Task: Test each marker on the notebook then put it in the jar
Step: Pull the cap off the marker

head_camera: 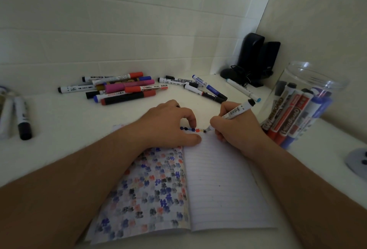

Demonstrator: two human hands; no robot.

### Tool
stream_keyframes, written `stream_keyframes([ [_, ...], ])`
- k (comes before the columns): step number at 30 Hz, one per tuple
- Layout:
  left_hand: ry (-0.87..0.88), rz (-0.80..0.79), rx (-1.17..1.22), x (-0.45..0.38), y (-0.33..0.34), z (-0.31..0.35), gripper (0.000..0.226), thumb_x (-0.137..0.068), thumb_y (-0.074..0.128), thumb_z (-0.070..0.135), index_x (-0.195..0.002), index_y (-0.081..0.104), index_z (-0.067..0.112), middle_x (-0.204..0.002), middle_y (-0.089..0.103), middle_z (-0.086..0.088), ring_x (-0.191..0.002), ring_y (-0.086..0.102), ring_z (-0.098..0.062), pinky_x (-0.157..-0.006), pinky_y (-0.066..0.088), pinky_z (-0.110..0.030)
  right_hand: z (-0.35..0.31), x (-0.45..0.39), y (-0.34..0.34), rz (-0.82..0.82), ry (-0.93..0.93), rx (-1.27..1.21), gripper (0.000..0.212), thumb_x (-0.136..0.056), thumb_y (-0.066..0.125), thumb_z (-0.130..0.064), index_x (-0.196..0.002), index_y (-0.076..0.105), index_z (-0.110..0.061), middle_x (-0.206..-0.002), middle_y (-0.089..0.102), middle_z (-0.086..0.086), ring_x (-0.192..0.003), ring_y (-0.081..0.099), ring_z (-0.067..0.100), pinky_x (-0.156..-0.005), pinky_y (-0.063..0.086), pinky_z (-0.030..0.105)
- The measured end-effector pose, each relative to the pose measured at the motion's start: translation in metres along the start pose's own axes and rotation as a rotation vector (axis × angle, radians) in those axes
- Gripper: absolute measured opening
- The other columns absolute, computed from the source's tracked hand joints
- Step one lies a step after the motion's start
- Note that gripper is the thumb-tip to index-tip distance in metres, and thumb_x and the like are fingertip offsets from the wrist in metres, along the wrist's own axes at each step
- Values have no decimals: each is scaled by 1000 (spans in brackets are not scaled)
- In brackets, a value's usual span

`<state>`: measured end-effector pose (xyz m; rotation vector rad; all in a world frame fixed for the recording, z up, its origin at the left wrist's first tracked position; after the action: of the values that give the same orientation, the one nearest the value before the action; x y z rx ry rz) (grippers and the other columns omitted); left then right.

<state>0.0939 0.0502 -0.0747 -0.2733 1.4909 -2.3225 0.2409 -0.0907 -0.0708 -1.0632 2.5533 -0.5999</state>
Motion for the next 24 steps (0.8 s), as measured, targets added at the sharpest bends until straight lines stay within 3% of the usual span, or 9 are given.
stream_keyframes([
  [6, 0, -6, -4, 0, -1, 0, 35, -76, 68, 72, -104, 57, 54, -111, 44, 13, -101, 50, -11, -91, 49, -37, 1, -2, -3, 35, 23, -75, 27, -86, 68, -4, -69, 49, -13, -55, 61, 8, -44, 56, 17, -44, 45, 26],
  [16, -2, -10, 3, 3, -1, 1, 42, -76, 67, 72, -112, 51, 56, -115, 45, 11, -104, 50, -12, -91, 48, -38, 0, 0, -1, 6, 7, -37, 23, -84, 68, -4, -74, 49, -10, -62, 57, 15, -50, 57, 20, -45, 46, 27],
  [18, 8, 22, 45, 3, -1, 0, 50, -84, 67, 61, -125, 41, 50, -117, 49, 9, -100, 52, -9, -88, 49, -37, -1, 0, -3, 33, 13, -104, 24, -86, 66, -3, -72, 49, -10, -59, 56, 14, -48, 53, 21, -44, 44, 27],
  [21, 3, 149, 212, 1, -2, -4, 34, -103, 52, 26, -131, 34, 35, -115, 61, 2, -93, 59, -9, -82, 53, -32, -3, 0, -8, 90, 15, -349, 18, -93, 68, -4, -81, 54, -9, -59, 51, 11, -46, 42, 17, -40, 34, 24],
  [24, -10, 229, 290, -1, -5, -5, 26, -108, 44, 18, -131, 35, 26, -109, 67, 9, -94, 62, -7, -75, 47, -18, -7, 4, -12, 50, -3, -540, 19, -96, 68, -6, -84, 57, -16, -62, 49, 8, -47, 36, 15, -41, 26, 24],
])
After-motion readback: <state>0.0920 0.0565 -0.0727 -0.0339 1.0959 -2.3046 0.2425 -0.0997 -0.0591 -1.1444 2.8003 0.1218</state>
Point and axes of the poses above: each hand's wrist, its own x-axis away from the middle knuckle, its own y-axis out of the palm, z = x × y, the point moved 2 cm from there along -x, towards the middle knuckle
